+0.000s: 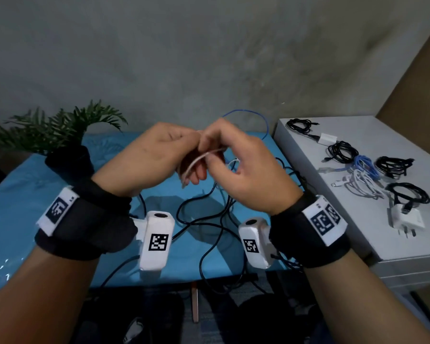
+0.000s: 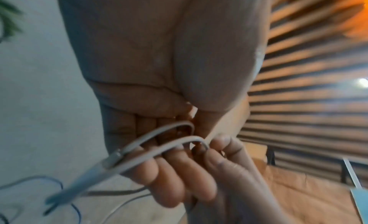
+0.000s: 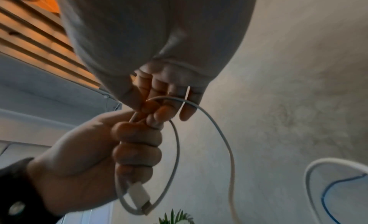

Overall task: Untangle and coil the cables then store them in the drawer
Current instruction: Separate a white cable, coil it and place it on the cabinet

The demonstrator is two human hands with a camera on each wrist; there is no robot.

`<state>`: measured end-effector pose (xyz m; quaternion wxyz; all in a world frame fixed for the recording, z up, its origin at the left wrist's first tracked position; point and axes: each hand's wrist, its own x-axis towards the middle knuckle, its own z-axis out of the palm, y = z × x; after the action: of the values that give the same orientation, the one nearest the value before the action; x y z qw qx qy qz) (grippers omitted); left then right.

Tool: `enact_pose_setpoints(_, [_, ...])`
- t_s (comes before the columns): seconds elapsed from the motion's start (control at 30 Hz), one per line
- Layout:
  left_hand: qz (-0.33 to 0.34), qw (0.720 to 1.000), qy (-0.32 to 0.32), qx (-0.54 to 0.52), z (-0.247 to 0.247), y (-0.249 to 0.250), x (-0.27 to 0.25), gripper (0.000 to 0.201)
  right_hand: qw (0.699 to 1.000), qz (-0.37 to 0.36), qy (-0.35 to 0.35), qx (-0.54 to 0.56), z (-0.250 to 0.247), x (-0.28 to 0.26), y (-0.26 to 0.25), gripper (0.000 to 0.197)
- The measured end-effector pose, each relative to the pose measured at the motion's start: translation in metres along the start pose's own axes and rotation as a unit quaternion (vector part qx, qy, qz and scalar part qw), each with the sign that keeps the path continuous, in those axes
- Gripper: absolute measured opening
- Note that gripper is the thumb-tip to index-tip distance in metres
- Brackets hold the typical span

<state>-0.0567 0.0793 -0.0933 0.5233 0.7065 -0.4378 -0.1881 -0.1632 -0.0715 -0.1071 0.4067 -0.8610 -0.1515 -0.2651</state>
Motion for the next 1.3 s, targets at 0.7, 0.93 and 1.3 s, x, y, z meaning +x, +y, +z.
enact_pose_setpoints(0.7, [0.019,0.857,0.024,-0.514,-0.016,0.005,0.003,0.036,0.976,0.211,-0.056,0.001,0.01,-0.009,0.026,0.038])
enact_pose_setpoints(0.93, [0.002,0.851,0.108,-0.514,-0.016,0.005,0.004,0.03,0.985,0.167,-0.053,0.01,0.017,-0.007,0.007,0.038])
enact_pose_setpoints(1.3, [-0.011,0.855,0.081,-0.511,0.009,0.009,0.006,0.021,0.99,0.114,0.08,0.015,0.023,-0.005,0.011,0.027])
